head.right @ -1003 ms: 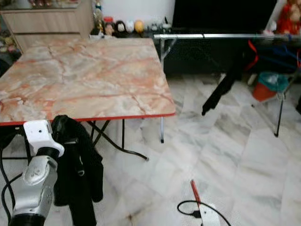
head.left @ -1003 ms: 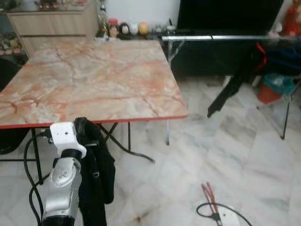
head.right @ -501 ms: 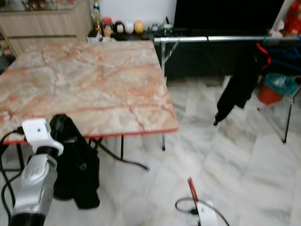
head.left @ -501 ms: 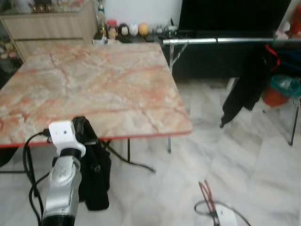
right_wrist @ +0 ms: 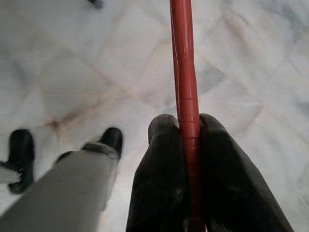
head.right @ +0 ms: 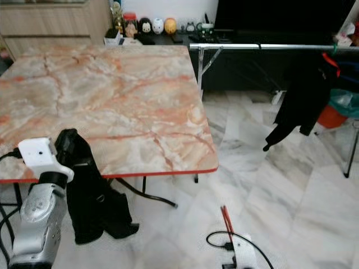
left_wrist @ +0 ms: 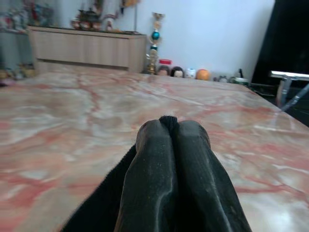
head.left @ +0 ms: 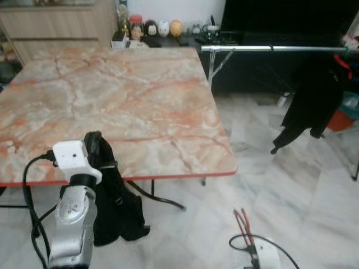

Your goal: Hang hanger

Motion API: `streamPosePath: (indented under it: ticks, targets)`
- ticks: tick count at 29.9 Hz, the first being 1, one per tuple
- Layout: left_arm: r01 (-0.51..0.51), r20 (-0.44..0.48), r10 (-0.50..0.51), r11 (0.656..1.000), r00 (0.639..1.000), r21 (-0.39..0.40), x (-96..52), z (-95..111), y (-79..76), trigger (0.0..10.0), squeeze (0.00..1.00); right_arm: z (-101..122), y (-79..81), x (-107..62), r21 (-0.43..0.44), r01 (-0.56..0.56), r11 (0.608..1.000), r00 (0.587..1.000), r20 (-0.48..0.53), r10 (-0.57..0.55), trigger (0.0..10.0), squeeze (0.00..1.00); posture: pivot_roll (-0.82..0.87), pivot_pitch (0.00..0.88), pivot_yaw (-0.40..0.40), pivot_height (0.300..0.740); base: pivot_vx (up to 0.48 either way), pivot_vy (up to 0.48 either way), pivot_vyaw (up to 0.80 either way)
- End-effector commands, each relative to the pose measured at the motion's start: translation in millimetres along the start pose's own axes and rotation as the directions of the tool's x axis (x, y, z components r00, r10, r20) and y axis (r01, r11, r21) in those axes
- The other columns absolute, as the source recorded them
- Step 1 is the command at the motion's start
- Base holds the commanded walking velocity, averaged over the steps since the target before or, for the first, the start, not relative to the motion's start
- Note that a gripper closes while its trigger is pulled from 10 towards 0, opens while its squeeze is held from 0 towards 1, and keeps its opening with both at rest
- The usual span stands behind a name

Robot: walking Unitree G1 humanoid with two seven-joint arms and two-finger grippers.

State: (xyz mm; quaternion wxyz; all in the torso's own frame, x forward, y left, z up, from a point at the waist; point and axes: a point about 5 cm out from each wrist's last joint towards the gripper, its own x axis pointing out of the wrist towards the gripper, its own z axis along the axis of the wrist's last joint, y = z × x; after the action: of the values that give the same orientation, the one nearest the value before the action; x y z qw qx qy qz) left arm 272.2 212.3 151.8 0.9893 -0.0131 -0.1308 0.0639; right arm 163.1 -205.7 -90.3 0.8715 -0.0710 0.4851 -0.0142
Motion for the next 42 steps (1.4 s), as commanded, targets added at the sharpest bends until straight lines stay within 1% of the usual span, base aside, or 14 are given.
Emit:
streamPosePath:
  ticks: [1, 4, 6, 7, 11, 13, 14, 18, 19, 24, 28, 30, 34, 42]
  targets:
    - [-0.012, 0.088, 0.014, 1.0, 0.996, -0.017, 5.9, 24.1, 1.6, 10.0, 0.0, -3.9, 1.0, -0.6, 0.009, -0.001, 1.0, 1.0, -0.01, 0.002, 10.0, 0.0, 0.05, 0.006, -0.037, 0.74, 0.0, 0.0, 0.0]
    - [0.002, 0.16, 0.001, 1.0, 0.987, -0.018, 18.8, 46.0, -0.5, 10.0, 0.0, -4.6, 2.4, -0.7, 0.009, -0.004, 1.0, 1.0, -0.012, 0.005, 10.0, 0.0, 0.05, 0.0, -0.036, 0.74, 0.0, 0.0, 0.0]
    - [0.018, 0.176, -0.014, 1.0, 0.984, -0.019, 23.3, 53.3, -3.3, 10.0, 0.0, -4.6, 2.8, -0.7, 0.015, -0.003, 1.0, 1.0, -0.011, 0.003, 10.0, 0.0, 0.06, 0.0, -0.035, 0.74, 0.0, 0.0, 0.0]
    - [0.045, 0.208, -0.045, 0.999, 0.977, 0.005, 28.9, 62.7, -8.0, 10.0, 0.0, -4.1, 3.7, -0.6, 0.024, -0.003, 1.0, 1.0, -0.004, 0.003, 10.0, 0.0, 0.05, 0.0, -0.032, 0.74, 0.0, 0.0, 0.0]
    - [0.051, 0.263, -0.058, 0.998, 0.963, 0.033, 34.7, 78.5, -12.4, 10.0, 0.0, -3.0, 4.5, -0.6, 0.05, 0.0, 0.999, 1.0, 0.01, 0.0, 10.0, 0.0, 0.05, 0.0, -0.028, 0.74, 0.0, 0.0, 0.0]
    - [0.05, 0.291, -0.055, 0.998, 0.955, 0.027, 36.8, 86.7, -12.8, 10.0, 0.0, -2.8, 4.8, -0.6, 0.053, 0.0, 0.999, 1.0, 0.012, -0.001, 10.0, 0.0, 0.05, 0.0, -0.027, 0.74, 0.0, 0.0, 0.0]
    - [0.042, 0.328, -0.056, 0.998, 0.943, 0.05, 39.3, 99.3, -9.9, 10.0, 0.0, -2.3, 4.7, -0.6, 0.058, 0.002, 0.998, 1.0, 0.017, -0.003, 10.0, 0.0, 0.05, 0.0, -0.027, 0.74, 0.0, 0.0, 0.0]
    - [0.005, 0.392, -0.026, 0.999, 0.92, 0.053, 42.2, 122.4, 1.2, 10.0, 0.0, -2.4, 3.7, -0.8, 0.064, 0.007, 0.998, 1.0, 0.022, -0.008, 10.0, 0.0, 0.05, 0.0, -0.029, 0.74, 0.0, 0.0, 0.0]
    - [-0.007, 0.435, -0.022, 0.998, 0.9, 0.065, 42.6, 136.2, 4.0, 10.0, 0.0, -2.6, 1.8, -0.9, 0.067, 0.012, 0.998, 1.0, 0.021, -0.014, 10.0, 0.0, 0.05, 0.001, -0.03, 0.74, 0.0, 0.0, 0.0]
    - [-0.021, 0.497, -0.014, 0.998, 0.867, 0.064, 44.5, 157.9, 5.3, 10.0, 0.0, -2.3, -0.6, -1.0, 0.067, 0.011, 0.998, 1.0, 0.023, -0.013, 10.0, 0.0, 0.06, 0.003, -0.033, 0.74, 0.0, 0.0, 0.0]
    - [0.01, 0.462, -0.041, 0.997, 0.886, 0.071, 44.9, 149.2, -0.9, 10.0, 0.0, -1.9, -5.9, -1.2, 0.066, 0.013, 0.998, 1.0, 0.023, -0.015, 10.0, 0.0, 0.05, 0.002, -0.032, 0.74, 0.0, 0.0, 0.0]
    - [0.015, 0.435, -0.036, 0.999, 0.899, 0.05, 43.2, 140.0, -3.5, 10.0, 0.0, -2.2, -10.0, -1.5, 0.069, 0.018, 0.997, 1.0, 0.022, -0.019, 10.0, 0.0, 0.05, 0.003, -0.032, 0.74, 0.0, 0.0, 0.0]
    - [0.033, 0.427, -0.051, 0.998, 0.903, 0.049, 42.8, 136.9, -7.9, 10.0, 0.0, -2.1, -9.7, -1.5, 0.075, 0.017, 0.997, 1.0, 0.024, -0.019, 10.0, 0.0, 0.05, 0.003, -0.033, 0.74, 0.0, 0.0, 0.0]
    - [0.027, 0.41, -0.045, 0.998, 0.911, 0.049, 45.2, 137.3, -3.4, 10.0, 0.0, 0.9, -4.5, -0.5, 0.075, -0.001, 0.997, 1.0, 0.025, -0.001, 10.0, 0.0, 0.05, 0.005, -0.031, 0.74, 0.226, 0.0, 0.0]
